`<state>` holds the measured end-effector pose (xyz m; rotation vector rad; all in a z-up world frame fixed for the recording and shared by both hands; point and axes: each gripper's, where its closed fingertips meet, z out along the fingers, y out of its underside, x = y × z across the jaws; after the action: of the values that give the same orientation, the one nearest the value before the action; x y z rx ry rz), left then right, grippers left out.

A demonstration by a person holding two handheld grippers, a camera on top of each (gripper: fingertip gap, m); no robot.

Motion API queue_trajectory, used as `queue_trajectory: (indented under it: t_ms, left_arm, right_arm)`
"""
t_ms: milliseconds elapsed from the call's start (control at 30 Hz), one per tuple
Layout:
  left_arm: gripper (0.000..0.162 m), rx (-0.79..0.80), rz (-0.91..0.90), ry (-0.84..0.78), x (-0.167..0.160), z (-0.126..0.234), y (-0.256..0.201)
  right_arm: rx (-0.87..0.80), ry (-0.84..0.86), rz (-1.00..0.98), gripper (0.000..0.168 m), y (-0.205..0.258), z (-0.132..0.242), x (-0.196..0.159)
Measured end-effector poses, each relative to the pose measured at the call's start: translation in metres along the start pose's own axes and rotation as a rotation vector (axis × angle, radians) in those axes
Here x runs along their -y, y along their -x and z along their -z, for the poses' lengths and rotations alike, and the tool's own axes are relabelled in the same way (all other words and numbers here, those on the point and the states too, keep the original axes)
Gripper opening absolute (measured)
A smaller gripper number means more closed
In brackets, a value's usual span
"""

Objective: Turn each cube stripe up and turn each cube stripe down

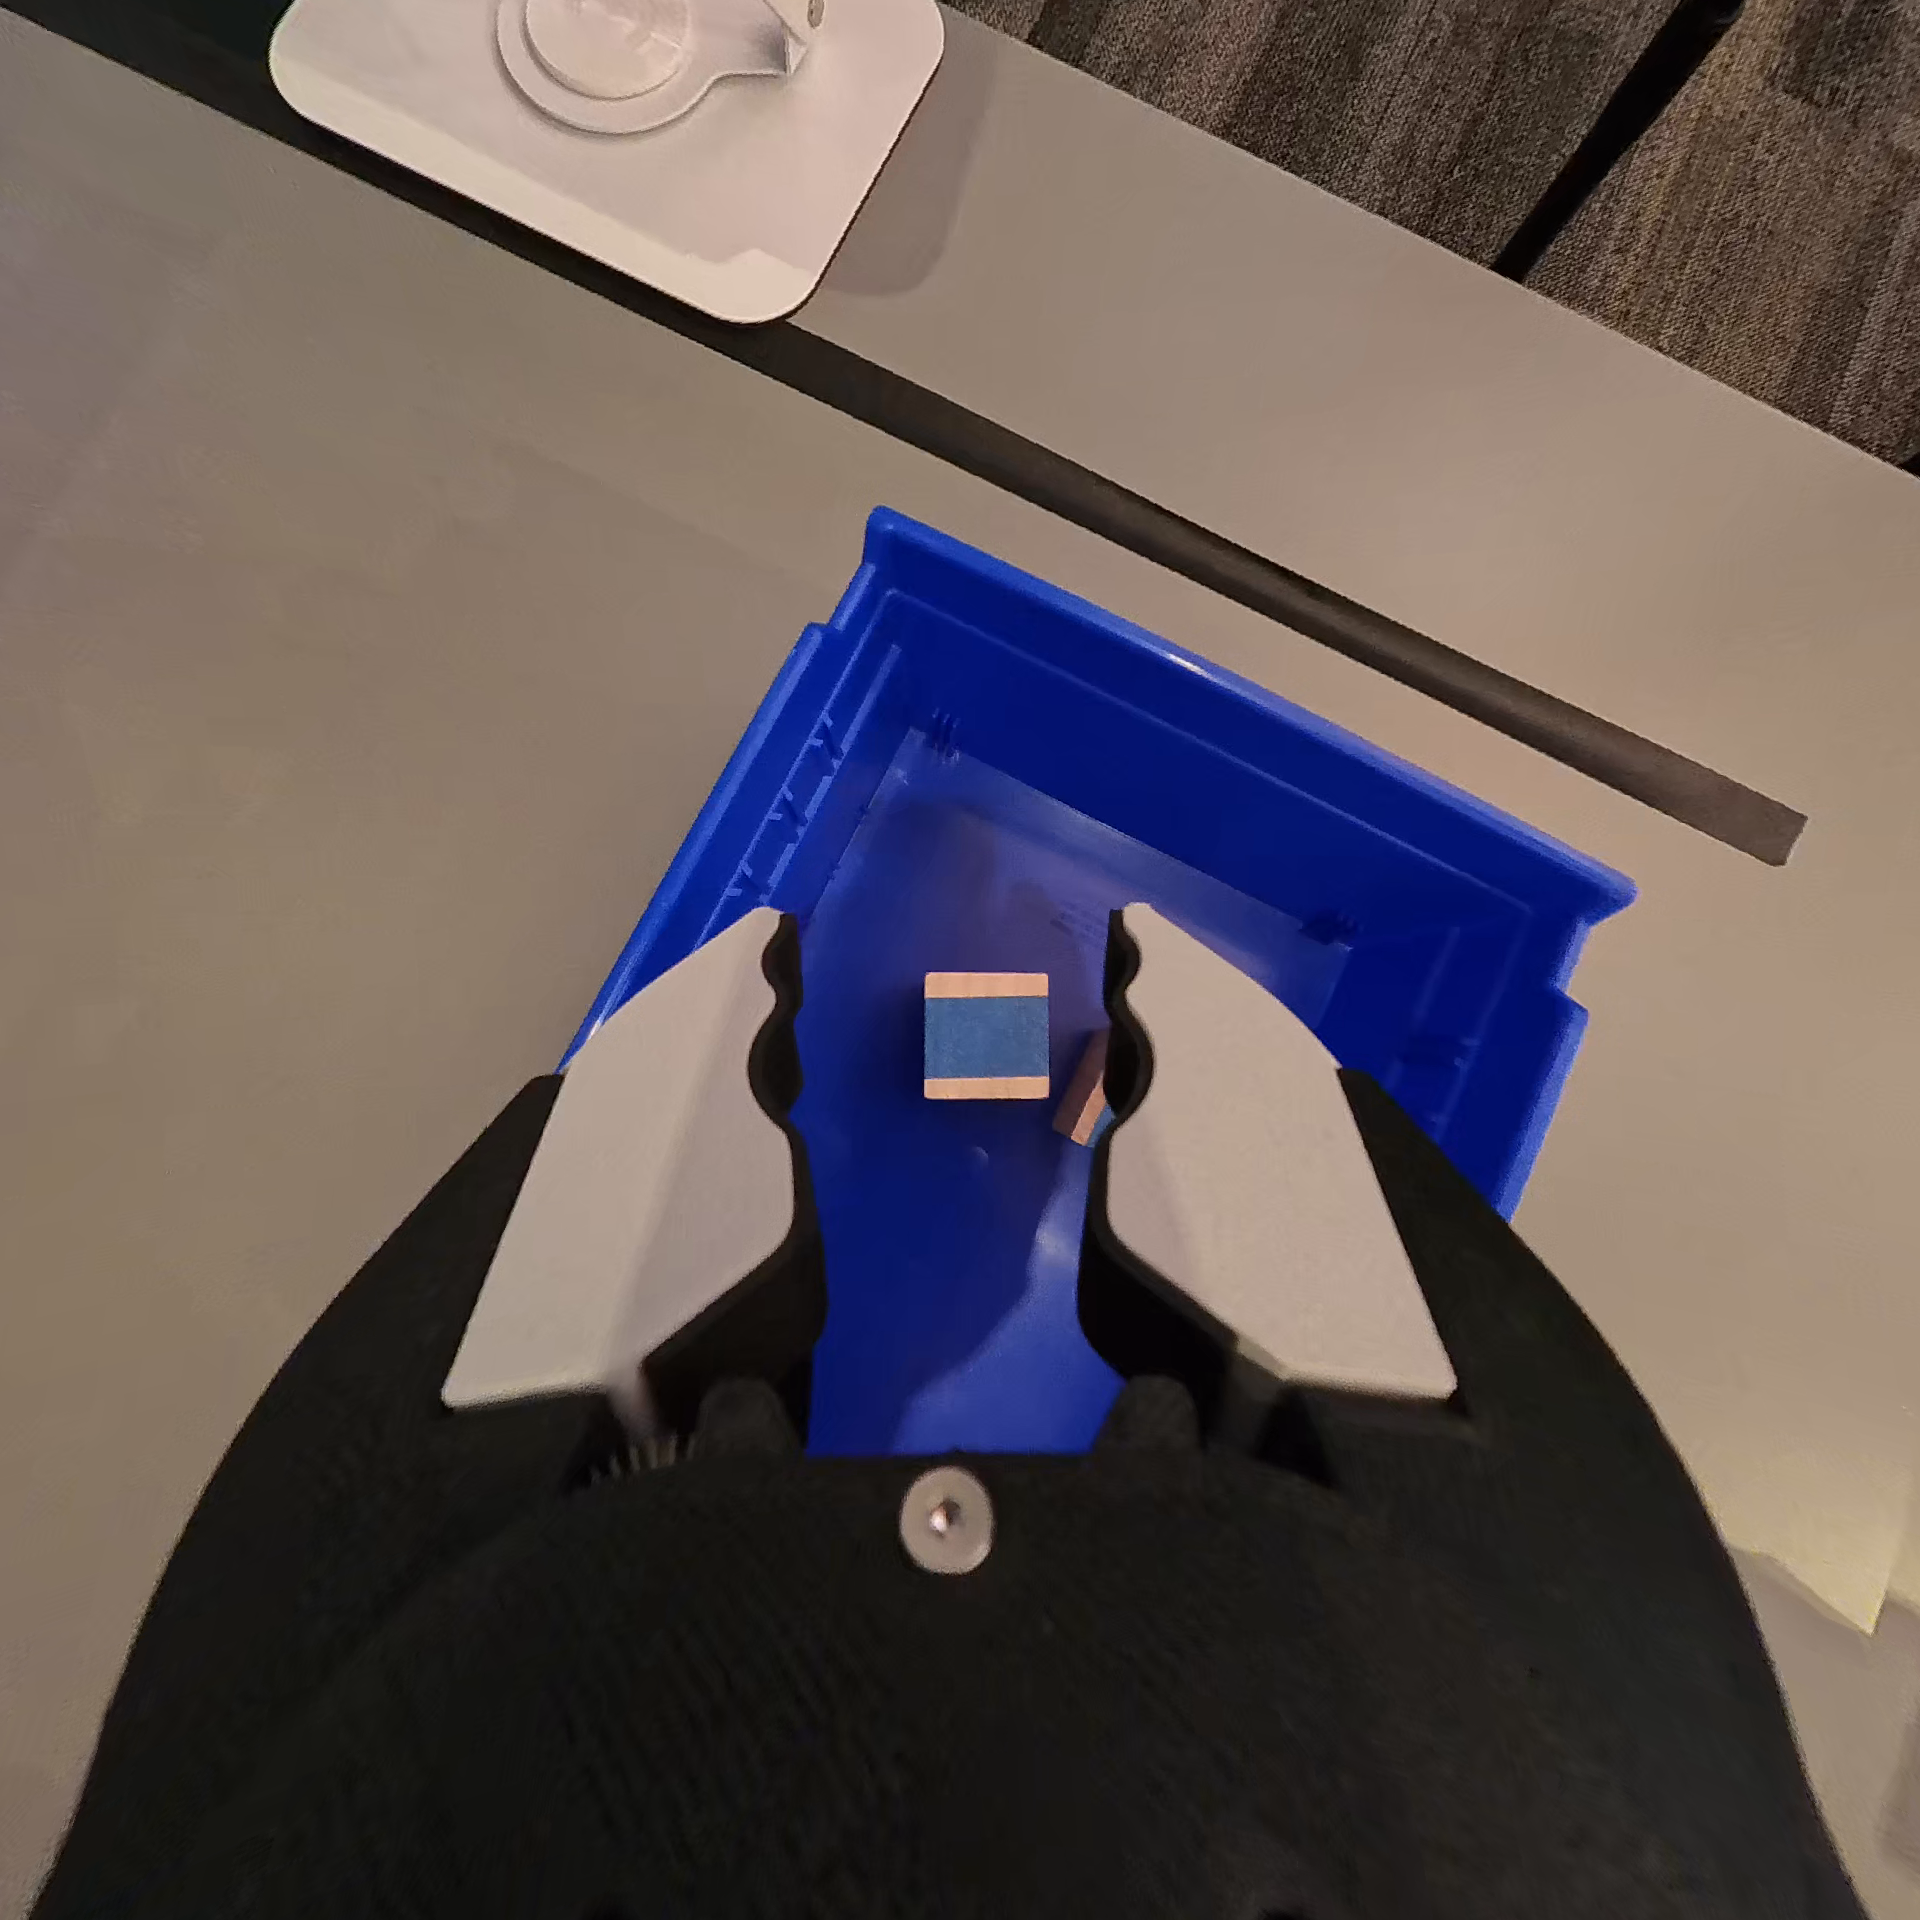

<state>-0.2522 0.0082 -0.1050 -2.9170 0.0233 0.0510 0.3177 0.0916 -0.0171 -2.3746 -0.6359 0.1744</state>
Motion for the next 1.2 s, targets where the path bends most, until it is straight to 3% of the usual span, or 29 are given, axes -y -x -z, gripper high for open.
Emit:
queue_trajectory:
  t_ms: [200,433,667,1200]
  left_arm:
    - [0.048,0.037,-0.018,0.043,-0.004,-0.01,0.007]
    - [0.042,-0.038,-0.052,0.01,0.004,-0.012,-0.009]
    - [0.051,0.0,-0.107,0.027,0.003,-0.013,-0.017]
    - [0.06,0.008,-0.016,0.07,-0.006,-0.016,0.0]
  right_arm:
    - [-0.003,0.009,0.016,0.058,0.002,-0.001,-0.001]
    - [-0.007,0.009,0.018,0.058,0.002,-0.001,-0.001]
    - [-0.001,0.011,0.026,0.058,0.004,-0.001,-0.001]
    - [-0.004,0.024,0.051,0.058,0.008,-0.005,-0.001]
